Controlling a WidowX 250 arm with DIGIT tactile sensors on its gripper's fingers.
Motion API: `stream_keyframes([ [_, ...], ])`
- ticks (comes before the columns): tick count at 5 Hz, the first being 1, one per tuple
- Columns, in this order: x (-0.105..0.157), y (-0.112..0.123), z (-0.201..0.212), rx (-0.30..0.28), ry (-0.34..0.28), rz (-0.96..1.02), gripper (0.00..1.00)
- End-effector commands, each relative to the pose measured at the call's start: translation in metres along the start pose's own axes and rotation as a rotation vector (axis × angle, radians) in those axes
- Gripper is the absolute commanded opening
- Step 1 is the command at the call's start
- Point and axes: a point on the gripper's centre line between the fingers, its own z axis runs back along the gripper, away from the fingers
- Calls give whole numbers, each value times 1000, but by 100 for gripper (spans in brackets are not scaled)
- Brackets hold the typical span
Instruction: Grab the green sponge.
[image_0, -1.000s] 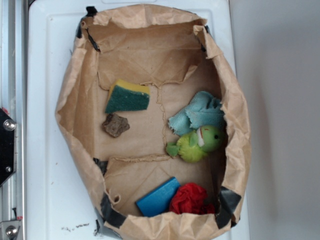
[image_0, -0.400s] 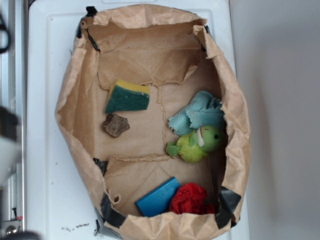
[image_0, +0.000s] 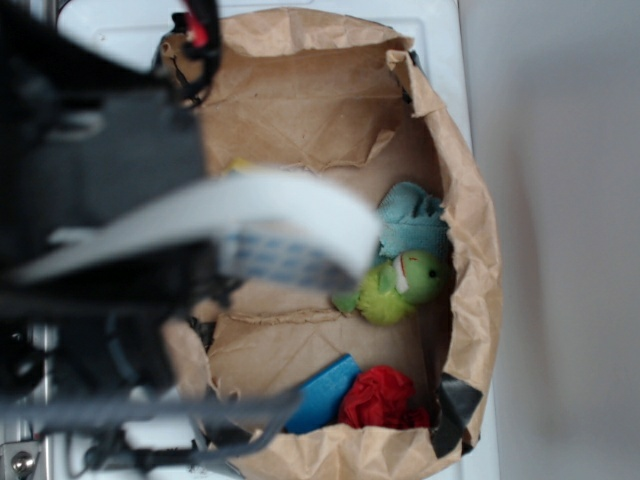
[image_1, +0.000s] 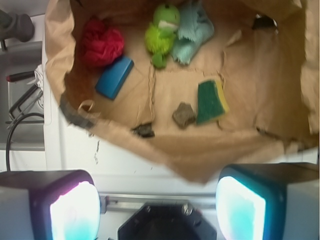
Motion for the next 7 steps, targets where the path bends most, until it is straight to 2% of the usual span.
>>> stream_keyframes([
  [1, 45, 43, -28, -31, -22, -110, 100],
  [3, 51, 35, -56, 77, -61, -208, 100],
  [4, 53, 41, -70, 124, -36, -208, 100],
  [7, 53, 41, -70, 124, -36, -208, 100],
])
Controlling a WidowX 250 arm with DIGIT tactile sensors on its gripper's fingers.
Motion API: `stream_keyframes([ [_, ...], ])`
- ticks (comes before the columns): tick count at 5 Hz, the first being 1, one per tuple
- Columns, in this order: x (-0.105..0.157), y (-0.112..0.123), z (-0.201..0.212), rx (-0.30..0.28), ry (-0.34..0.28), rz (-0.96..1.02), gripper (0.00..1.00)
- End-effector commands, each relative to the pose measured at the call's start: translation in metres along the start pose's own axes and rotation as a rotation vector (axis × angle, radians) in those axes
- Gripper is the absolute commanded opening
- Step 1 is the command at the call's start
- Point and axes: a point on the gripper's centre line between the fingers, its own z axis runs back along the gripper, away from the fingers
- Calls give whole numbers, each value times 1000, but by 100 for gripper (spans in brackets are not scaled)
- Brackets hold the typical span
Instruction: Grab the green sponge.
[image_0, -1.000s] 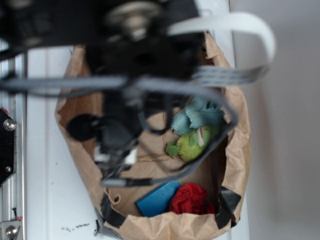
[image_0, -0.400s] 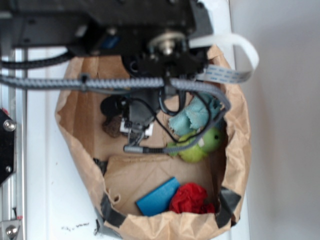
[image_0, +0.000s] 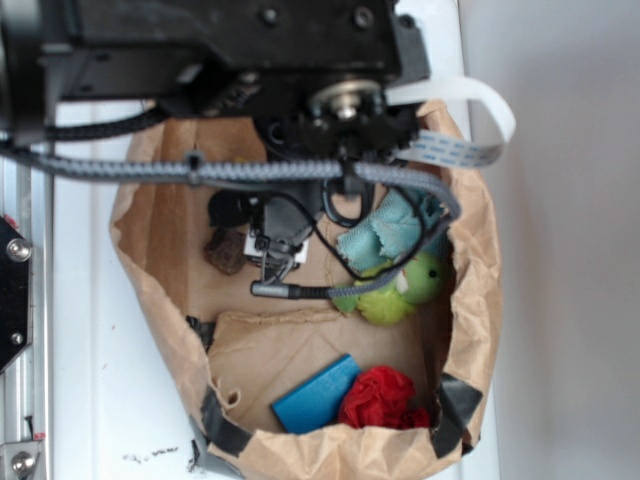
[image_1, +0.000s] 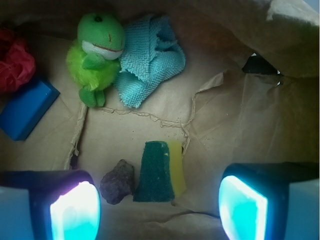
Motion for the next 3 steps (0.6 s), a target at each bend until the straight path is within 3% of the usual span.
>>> stream_keyframes([
  [1, 7, -2, 9, 18, -19, -11, 100],
  [2, -1, -11, -13, 82, -19, -49, 100],
  [3, 3, -15, -34, 111, -25, -59, 100],
])
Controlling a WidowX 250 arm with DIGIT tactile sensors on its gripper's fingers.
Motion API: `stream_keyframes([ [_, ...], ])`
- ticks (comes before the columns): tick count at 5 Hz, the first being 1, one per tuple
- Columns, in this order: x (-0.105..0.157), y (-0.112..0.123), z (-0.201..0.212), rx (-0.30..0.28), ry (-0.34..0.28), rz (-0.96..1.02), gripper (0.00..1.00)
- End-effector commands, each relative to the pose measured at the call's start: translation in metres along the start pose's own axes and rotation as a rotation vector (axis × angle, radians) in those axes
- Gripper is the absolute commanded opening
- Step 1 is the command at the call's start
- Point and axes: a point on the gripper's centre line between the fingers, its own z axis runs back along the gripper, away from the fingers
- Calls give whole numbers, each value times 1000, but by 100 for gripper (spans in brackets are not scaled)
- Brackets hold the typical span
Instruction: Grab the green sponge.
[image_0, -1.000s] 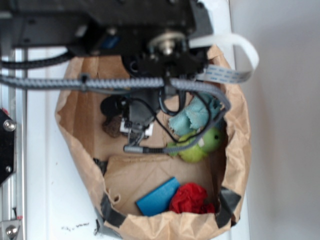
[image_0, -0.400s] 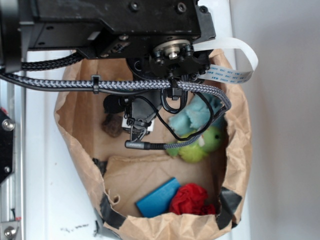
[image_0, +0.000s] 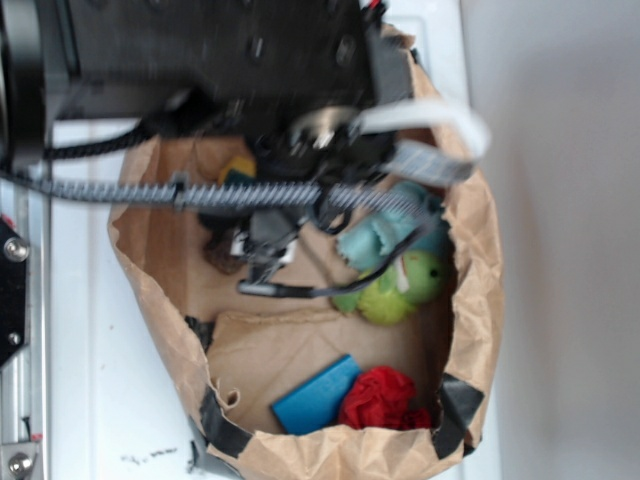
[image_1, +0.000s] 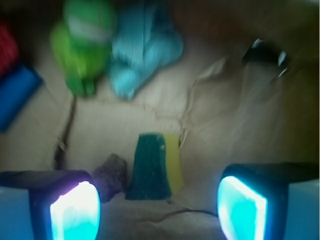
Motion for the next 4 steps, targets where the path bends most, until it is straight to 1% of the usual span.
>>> stream_keyframes([
  [1, 10, -7, -16, 70, -52, -18, 100],
  [3, 21, 5, -20, 87, -46, 34, 100],
  [4, 24, 6, -24, 87, -14, 45, 100],
])
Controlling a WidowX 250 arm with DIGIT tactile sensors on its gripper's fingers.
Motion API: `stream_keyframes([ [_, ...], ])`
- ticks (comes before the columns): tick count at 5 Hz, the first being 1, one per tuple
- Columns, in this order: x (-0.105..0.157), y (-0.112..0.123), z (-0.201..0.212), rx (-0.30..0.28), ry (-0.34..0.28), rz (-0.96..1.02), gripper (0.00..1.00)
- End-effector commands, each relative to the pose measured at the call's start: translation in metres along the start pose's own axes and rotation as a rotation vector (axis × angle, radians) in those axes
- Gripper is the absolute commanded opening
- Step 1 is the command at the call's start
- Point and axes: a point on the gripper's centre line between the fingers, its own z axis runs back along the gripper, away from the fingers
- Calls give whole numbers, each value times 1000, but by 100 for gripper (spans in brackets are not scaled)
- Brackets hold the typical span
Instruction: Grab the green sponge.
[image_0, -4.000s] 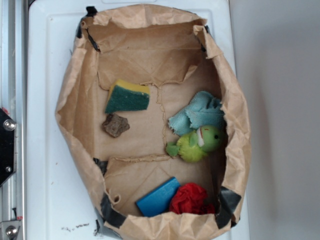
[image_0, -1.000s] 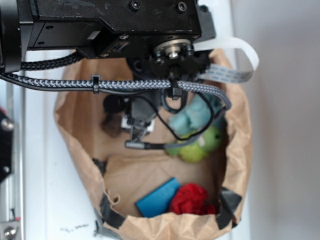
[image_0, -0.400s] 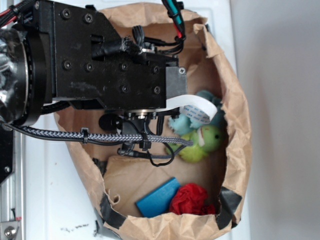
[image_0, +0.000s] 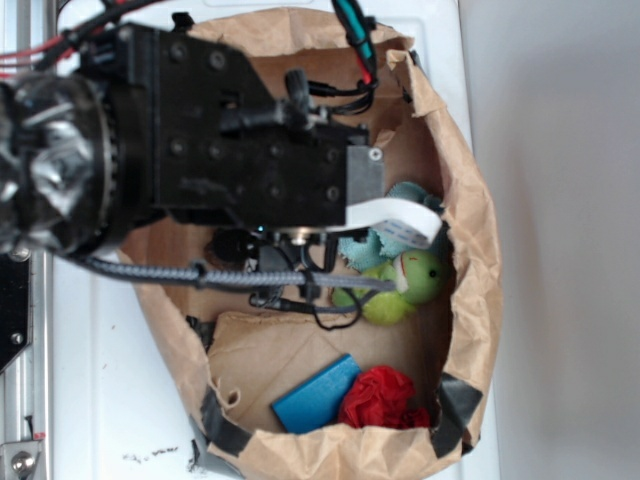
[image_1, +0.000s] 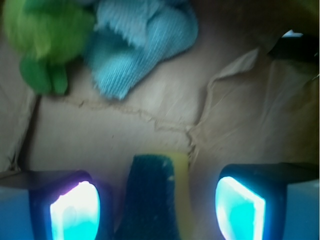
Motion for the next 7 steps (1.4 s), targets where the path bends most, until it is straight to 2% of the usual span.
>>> stream_keyframes([
  [1, 17, 2, 2, 11, 64, 76, 100],
  [2, 22, 2, 0, -9, 106, 132, 100],
  [3, 25, 1, -2, -3, 130, 164, 100],
  [7, 22, -11, -29, 52, 147, 182, 100],
])
